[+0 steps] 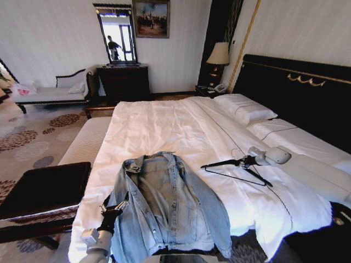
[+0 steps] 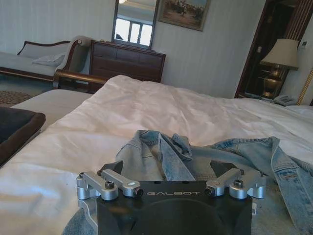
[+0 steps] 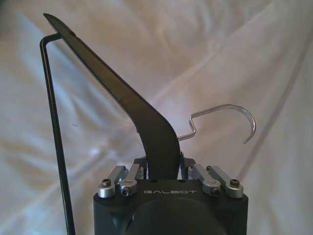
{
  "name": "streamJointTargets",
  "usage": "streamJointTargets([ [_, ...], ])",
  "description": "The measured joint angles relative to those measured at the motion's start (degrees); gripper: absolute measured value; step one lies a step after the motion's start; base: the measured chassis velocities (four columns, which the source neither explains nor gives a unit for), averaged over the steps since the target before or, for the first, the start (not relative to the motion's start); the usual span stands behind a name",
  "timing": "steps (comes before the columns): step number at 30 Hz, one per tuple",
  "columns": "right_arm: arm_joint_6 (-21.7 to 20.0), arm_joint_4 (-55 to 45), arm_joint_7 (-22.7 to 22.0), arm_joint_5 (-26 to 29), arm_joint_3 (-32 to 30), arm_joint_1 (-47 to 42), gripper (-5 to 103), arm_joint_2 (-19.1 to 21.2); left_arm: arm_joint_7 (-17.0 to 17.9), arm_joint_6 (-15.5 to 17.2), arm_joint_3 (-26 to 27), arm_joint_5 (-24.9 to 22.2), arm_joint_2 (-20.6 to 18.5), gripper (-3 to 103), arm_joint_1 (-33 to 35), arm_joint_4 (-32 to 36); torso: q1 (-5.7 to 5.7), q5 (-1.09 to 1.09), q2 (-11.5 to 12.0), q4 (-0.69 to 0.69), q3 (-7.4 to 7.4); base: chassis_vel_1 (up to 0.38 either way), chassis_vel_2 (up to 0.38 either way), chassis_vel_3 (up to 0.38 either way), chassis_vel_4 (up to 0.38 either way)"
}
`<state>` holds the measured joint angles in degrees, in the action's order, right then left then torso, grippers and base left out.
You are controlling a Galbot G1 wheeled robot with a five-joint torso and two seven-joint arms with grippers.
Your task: Pick up the clothes from the bed and hang them on the clothes hanger.
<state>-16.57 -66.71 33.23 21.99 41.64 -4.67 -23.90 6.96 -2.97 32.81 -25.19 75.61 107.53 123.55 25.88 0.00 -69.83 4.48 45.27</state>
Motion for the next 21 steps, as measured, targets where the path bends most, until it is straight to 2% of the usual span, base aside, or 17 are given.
streamJointTargets([
  [4, 1.11, -0.97, -2.56, -3.38, -6.5, -3.71, 34, 0.71, 0.01, 0.19, 0.27, 0.0, -0.32, 100, 0.31, 0.4, 0.0, 0.0, 0.0, 0.0, 0.0, 0.0, 0.0, 0.0, 0.0],
  [5, 2.13, -2.32, -4.98, -5.4, -11.86, -6.93, 34, 1.37, 0.05, 0.45, 0.5, -0.22, -0.51, 100, 0.62, 0.71, 0.0, 0.01, 0.0, -0.01, 0.0, 0.0, 0.0, 0.0, 0.0],
  [13, 4.26, -8.25, -11.26, -7.72, -17.21, -10.86, 33, 3.53, 0.19, 1.86, 0.99, -0.51, -0.87, 100, 0.83, 1.4, 0.0, 0.0, 0.0, 0.0, 0.0, 0.0, 0.0, 0.0, 0.0],
  [17, 4.85, -11.7, -12.94, -8.11, -18.56, -10.97, 33, 4.3, 0.61, 3.8, 1.47, -0.79, -1.21, 100, -0.05, 1.8, 0.0, 0.0, 0.0, -0.01, 0.0, 0.0, 0.0, 0.0, 0.0],
  [21, 4.92, -15.79, -14.25, -8.1, -21.48, -12.47, 33, 4.4, 2.12, 8.04, 2.35, -3.3, -2.84, 100, -3.7, 1.97, 0.0, -0.03, 0.0, -0.02, 0.0, 0.0, 0.0, 0.0, 0.0],
])
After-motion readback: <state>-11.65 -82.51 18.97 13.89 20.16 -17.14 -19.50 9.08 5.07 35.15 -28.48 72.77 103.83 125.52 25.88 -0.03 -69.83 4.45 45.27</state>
